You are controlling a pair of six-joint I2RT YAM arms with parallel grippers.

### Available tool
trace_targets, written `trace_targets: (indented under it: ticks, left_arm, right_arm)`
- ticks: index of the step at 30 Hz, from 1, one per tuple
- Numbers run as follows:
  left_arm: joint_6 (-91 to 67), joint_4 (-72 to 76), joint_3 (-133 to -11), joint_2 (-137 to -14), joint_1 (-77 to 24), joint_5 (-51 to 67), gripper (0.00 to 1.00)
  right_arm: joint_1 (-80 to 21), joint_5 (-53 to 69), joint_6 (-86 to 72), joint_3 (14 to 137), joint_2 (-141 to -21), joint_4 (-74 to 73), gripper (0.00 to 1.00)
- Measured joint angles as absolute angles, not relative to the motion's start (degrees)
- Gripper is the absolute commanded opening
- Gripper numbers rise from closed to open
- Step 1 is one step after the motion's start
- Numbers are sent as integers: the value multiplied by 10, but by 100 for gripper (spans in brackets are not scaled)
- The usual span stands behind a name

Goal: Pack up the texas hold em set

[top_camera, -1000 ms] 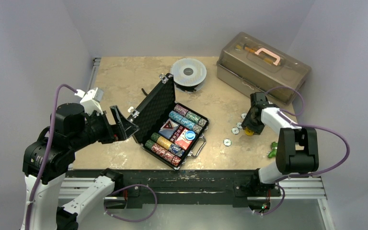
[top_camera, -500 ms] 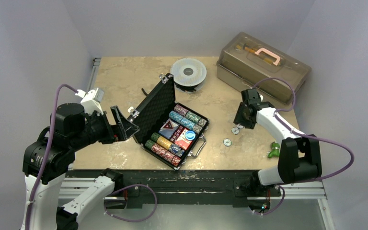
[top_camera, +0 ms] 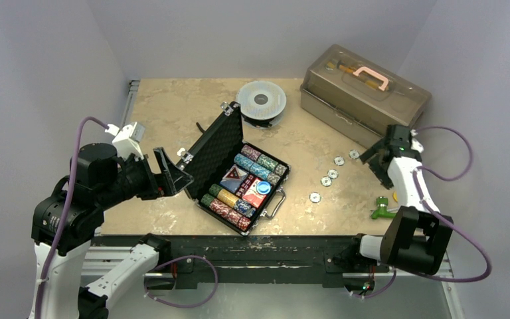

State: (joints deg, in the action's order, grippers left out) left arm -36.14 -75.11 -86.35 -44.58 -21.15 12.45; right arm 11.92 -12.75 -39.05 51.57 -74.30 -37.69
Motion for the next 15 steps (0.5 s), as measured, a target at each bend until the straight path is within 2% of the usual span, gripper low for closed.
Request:
trace_targets:
  ticks: [3,7,15]
  left_arm:
    - [-357,-752,-864,-447,-211,124,84]
    - [-349,-756,-871,-453,-211,124,84]
    - [-335,-761,-890,-465,-211,122,84]
  right_arm:
    - [204,-133,-400,513,-728,-381,99]
    - [285,-145,-399,513,-748,-379,99]
    - [326,-152,-396,503,-804,-324,99]
